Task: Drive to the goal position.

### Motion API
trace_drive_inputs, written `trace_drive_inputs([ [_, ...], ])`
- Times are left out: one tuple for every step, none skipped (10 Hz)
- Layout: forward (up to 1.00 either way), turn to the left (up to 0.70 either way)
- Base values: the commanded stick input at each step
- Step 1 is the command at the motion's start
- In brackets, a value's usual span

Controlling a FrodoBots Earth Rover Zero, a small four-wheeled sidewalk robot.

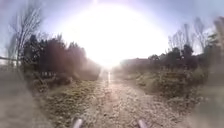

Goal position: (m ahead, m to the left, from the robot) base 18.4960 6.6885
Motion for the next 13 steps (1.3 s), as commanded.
trace_drive_inputs([
  [0.5, 0.0],
  [0.5, 0.0],
  [0.5, 0.0],
  [0.5, 0.0],
  [0.5, 0.0],
  [0.5, 0.0],
  [0.5, 0.0],
  [0.5, 0.0],
  [0.5, 0.0],
  [0.43, 0.0],
  [0.28, 0.0],
  [0.15, 0.0],
  [0.03, 0.0],
])
